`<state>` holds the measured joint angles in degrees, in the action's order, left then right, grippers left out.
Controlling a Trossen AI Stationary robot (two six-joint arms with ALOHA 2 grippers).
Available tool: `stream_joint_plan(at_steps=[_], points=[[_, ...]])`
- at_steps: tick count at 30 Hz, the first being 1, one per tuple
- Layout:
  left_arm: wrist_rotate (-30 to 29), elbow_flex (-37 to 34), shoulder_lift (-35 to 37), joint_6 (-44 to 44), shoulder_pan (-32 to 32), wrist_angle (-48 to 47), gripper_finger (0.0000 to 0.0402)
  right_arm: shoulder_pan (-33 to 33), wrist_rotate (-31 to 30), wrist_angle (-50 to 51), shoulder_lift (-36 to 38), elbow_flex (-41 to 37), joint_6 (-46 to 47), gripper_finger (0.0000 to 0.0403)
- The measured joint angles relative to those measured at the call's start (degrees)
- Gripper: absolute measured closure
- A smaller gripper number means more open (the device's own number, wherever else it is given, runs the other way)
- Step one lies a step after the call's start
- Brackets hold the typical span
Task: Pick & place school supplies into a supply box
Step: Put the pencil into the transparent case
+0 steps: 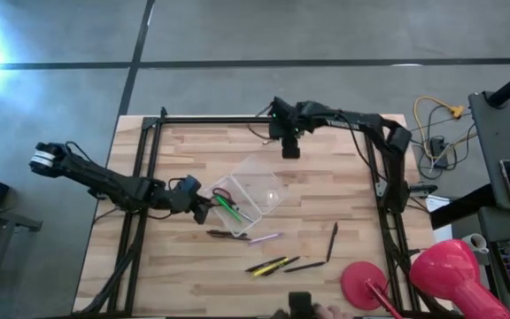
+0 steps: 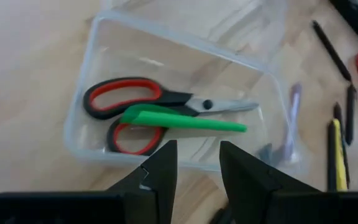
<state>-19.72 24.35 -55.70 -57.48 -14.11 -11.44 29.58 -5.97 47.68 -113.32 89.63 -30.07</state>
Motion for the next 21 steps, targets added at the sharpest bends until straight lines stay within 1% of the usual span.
stream_joint_plan(at_steps=[2, 5, 7, 9, 10, 12, 15, 17, 21], points=[[-0.1, -0.3, 0.1, -2.3, 0.0, 0.5, 0.0297, 1.2, 0.0, 0.0, -2.8, 2.8, -2.3, 0.0239], [-1.1, -0.3, 0.1, -3.1, 0.0, 0.6, 0.0297, 2.5, 0.2, -0.2, -7.2, 7.0, -6.8, 0.0203], [-2.3, 0.2, 0.1, -3.8, 0.1, 0.7, 0.0297, 3.9, 1.3, -0.2, -9.6, 9.4, -5.0, 0.0185], [-5.0, 1.0, 0.0, -6.5, 0.1, 1.0, 0.0297, 4.9, 1.1, 0.9, -11.6, 11.8, -0.8, 0.0172], [-7.0, 1.3, -0.1, -7.9, 0.0, 1.0, 0.0297, 5.2, 1.1, 2.1, -12.5, 12.6, -0.2, 0.0167], [-10.8, 1.9, -0.4, -8.9, 0.0, 1.1, 0.0297, 5.6, 1.4, 3.3, -13.5, 13.1, -0.2, 0.0161], [-15.3, 2.2, -0.6, -9.1, 0.2, 1.1, 0.0297, 5.5, 5.4, 2.8, -13.8, 12.8, -1.1, 0.0160], [-15.8, 2.2, -0.6, -9.1, 0.3, 0.9, 0.0297, 5.4, 7.4, 2.4, -13.8, 12.3, -3.1, 0.0166], [-15.8, 2.0, -0.6, -9.1, 0.3, 1.0, 0.0297, 5.7, 6.6, 0.6, -14.0, 10.5, -8.1, 0.0179]])
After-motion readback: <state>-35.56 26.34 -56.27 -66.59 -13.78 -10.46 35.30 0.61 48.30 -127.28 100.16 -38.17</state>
